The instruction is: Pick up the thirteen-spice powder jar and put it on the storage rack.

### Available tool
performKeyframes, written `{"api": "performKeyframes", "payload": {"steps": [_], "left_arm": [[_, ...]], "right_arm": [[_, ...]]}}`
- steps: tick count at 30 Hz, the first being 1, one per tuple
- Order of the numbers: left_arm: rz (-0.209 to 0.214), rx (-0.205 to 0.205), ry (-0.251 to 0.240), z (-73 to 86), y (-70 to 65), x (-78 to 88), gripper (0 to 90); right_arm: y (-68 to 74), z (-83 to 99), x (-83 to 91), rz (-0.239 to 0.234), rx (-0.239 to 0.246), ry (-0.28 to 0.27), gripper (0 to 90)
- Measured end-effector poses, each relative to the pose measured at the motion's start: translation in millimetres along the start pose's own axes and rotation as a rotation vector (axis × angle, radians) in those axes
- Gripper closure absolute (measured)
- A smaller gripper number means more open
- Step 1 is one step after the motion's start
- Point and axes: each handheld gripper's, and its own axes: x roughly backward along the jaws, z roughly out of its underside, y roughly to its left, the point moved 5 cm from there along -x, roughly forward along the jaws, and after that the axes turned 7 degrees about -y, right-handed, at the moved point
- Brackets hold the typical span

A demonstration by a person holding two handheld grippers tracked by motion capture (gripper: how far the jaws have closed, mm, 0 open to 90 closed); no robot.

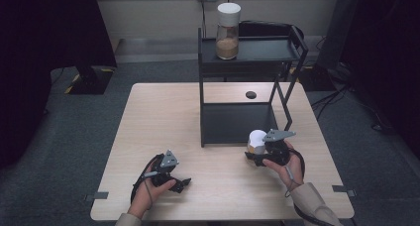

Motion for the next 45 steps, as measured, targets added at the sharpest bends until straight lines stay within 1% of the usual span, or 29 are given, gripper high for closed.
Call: {"api": "performKeyframes", "payload": {"steps": [7, 11, 15, 18, 21, 25, 30, 32, 36, 39, 45], "left_arm": [[0.000, 0.000, 0.000, 0.0, 0.0, 0.0, 0.0], [0.000, 0.000, 0.000, 0.0, 0.0, 0.0, 0.0], [0.000, 0.000, 0.000, 0.0, 0.0, 0.0, 0.0], [0.000, 0.000, 0.000, 0.0, 0.0, 0.0, 0.0], [0.000, 0.000, 0.000, 0.0, 0.0, 0.0, 0.0], [0.000, 0.000, 0.000, 0.0, 0.0, 0.0, 0.0], [0.000, 0.001, 0.000, 0.0, -0.1, 0.0, 0.0], [0.000, -0.001, 0.001, -0.1, 0.0, 0.0, 0.0], [0.000, 0.000, 0.001, -0.1, 0.0, 0.0, 0.0], [0.000, 0.000, 0.001, -0.1, 0.0, 0.0, 0.0], [0.000, 0.000, 0.001, -0.1, 0.0, 0.1, 0.0]], "right_arm": [[-7.5, -23.7, 8.3, -0.006, -0.004, 0.001, 30.2], [-11.2, -37.7, 13.8, -0.004, 0.003, -0.001, 30.2], [-14.6, -53.1, 20.7, -0.009, 0.000, -0.011, 30.2], [-16.3, -66.5, 24.8, -0.006, 0.011, -0.007, 30.2], [-18.1, -77.9, 28.0, -0.006, 0.007, -0.007, 30.2], [-19.5, -93.3, 31.7, -0.008, 0.020, -0.006, 30.3], [-23.1, -112.2, 38.3, -0.012, 0.016, -0.018, 30.2], [-23.7, -119.7, 41.0, -0.006, 0.016, -0.021, 30.2], [-27.4, -132.8, 45.4, -0.009, 0.012, -0.018, 30.3], [-28.2, -141.0, 47.9, -0.003, 0.017, -0.020, 30.3], [-29.4, -155.7, 50.8, -0.006, 0.020, -0.022, 30.3]]}}
